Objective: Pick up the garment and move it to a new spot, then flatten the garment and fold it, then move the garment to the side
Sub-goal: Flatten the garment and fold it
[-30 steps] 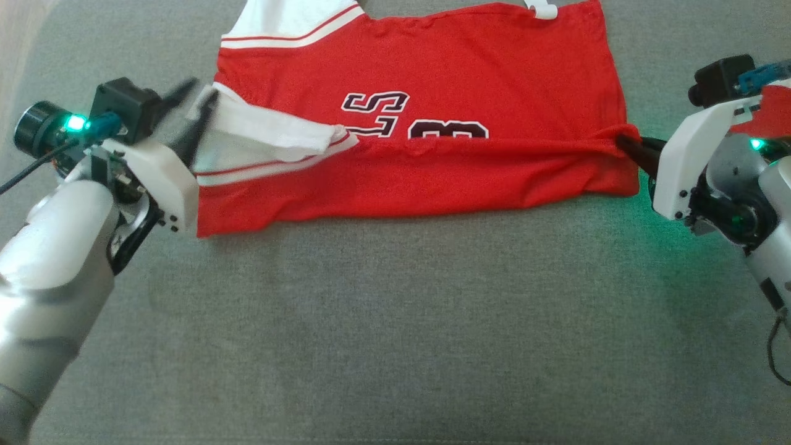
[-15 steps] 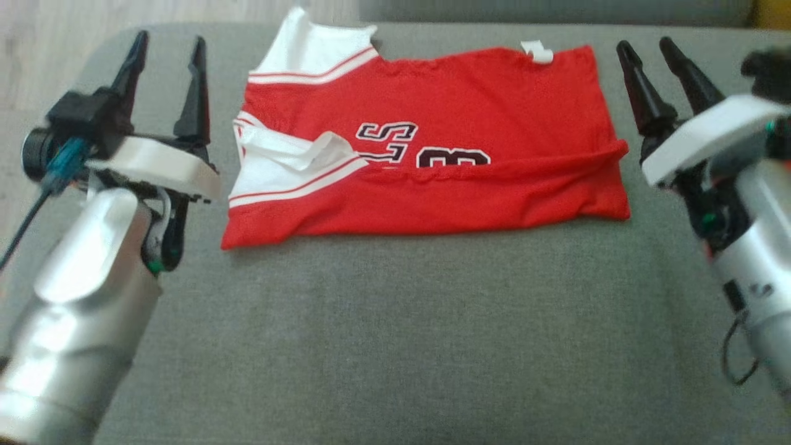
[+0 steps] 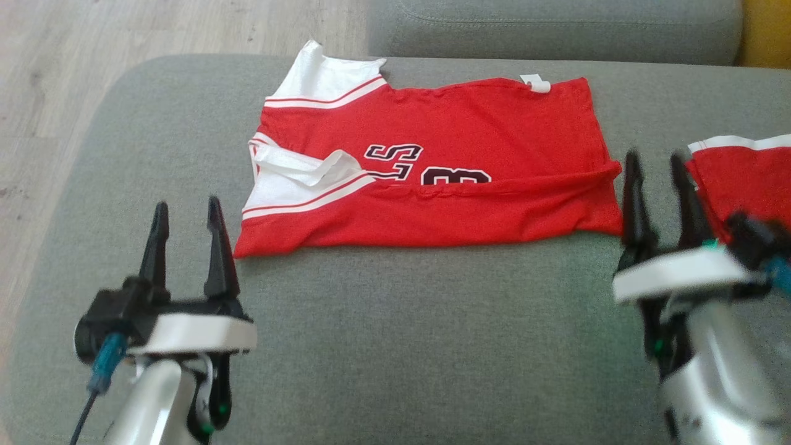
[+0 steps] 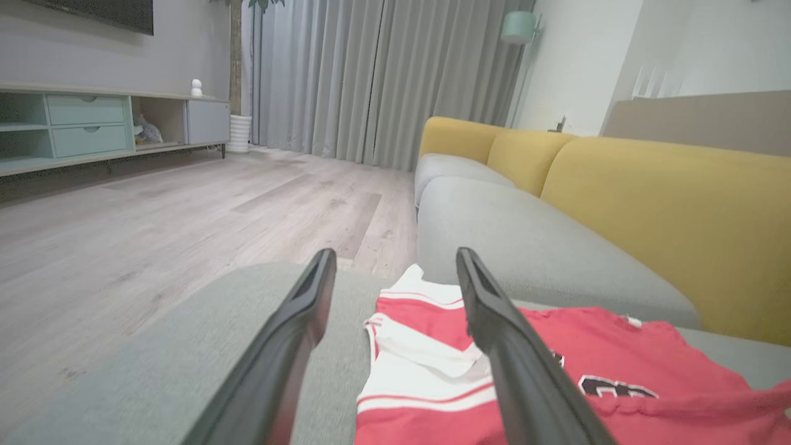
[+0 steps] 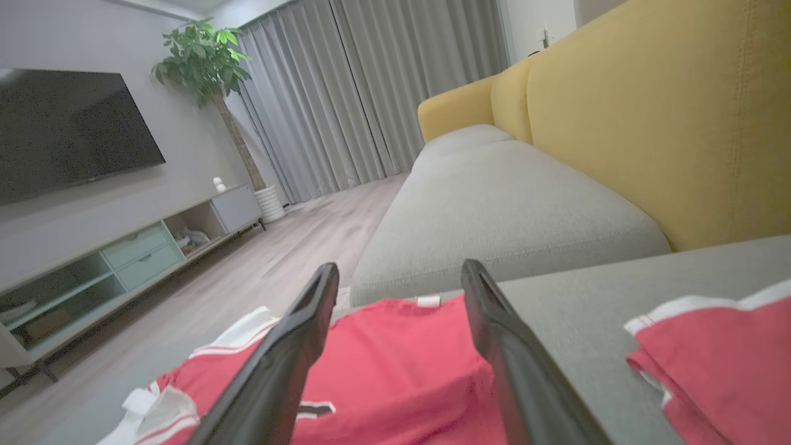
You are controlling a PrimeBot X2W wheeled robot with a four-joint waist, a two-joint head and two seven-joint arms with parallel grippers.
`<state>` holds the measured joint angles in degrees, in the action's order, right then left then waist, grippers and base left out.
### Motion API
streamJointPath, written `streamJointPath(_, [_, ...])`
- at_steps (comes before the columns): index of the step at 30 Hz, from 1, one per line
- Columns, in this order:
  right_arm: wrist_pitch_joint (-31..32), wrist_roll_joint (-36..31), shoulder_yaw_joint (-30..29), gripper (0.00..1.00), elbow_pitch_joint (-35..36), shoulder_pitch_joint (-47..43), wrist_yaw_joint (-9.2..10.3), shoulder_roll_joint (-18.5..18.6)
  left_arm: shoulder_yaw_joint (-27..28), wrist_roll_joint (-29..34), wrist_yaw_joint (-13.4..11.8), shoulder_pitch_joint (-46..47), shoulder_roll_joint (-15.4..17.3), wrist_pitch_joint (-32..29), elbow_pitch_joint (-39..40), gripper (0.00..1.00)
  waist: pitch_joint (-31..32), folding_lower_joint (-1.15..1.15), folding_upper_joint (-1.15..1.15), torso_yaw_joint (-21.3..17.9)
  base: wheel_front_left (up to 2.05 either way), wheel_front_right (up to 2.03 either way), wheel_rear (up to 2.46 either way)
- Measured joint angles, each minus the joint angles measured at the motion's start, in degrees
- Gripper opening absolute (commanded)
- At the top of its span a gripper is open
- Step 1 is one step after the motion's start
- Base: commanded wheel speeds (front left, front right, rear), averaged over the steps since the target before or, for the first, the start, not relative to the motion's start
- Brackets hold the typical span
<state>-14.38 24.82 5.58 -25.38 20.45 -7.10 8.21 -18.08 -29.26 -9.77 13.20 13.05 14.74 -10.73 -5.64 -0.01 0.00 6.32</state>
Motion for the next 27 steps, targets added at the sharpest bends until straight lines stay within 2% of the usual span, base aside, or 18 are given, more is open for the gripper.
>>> streamJointPath(2, [0.00, -3.04, -1.49, 1.00, 2.91, -4.52, 0.00, -2.25, 1.12, 1.41, 0.78, -1.88, -0.37, 0.00, -0.67, 1.00, -0.11, 0.00, 0.00, -0.28, 0.00, 0.00, 0.00])
streamJointPath(6, [0.00, -6.03, -3.21, 1.00, 6.57, -10.33, 0.00, -4.25, 3.33, 2.92, 2.40, -3.30, -1.81, -0.02, -2.74, 1.00, -1.36, 0.01, 0.00, -1.20, 0.00, 0.00, 0.00])
streamJointPath(8, [0.02, -6.58, -3.44, 1.00, 7.98, -10.31, -0.01, -4.32, 3.44, 4.02, 3.31, -2.94, -1.83, -0.02, -4.10, 1.00, -2.16, 0.01, 0.00, -1.58, 0.00, 0.00, 0.00])
streamJointPath(14, [1.40, -7.72, -3.19, 1.00, 11.34, -9.70, 0.00, -4.83, 3.14, 6.13, 2.91, 1.07, -1.18, -2.93, -14.15, 1.00, -5.39, 0.01, 0.00, -2.64, 0.00, 0.00, 0.00])
streamJointPath(18, [1.88, -7.83, -2.72, 1.00, 12.40, -8.65, -0.01, -4.88, 3.01, 6.12, 3.63, 5.47, -1.13, -4.65, -18.61, 1.00, -7.38, 0.02, 0.00, -3.09, 0.00, 0.00, 0.00])
streamJointPath(24, [2.07, -7.38, -1.83, 1.00, 13.21, -8.13, 0.00, -5.03, 1.56, 5.97, 6.28, 11.84, -1.24, -7.23, -27.76, 1.00, -11.03, 0.02, 0.00, -4.14, 0.00, 0.00, 0.00])
streamJointPath(27, [2.05, -6.88, -1.41, 1.00, 13.36, -8.06, 0.00, -5.05, 1.41, 5.78, 6.83, 13.35, -1.24, -7.99, -31.15, 1.00, -11.85, 0.02, 0.00, -4.84, 0.00, 0.00, 0.00])
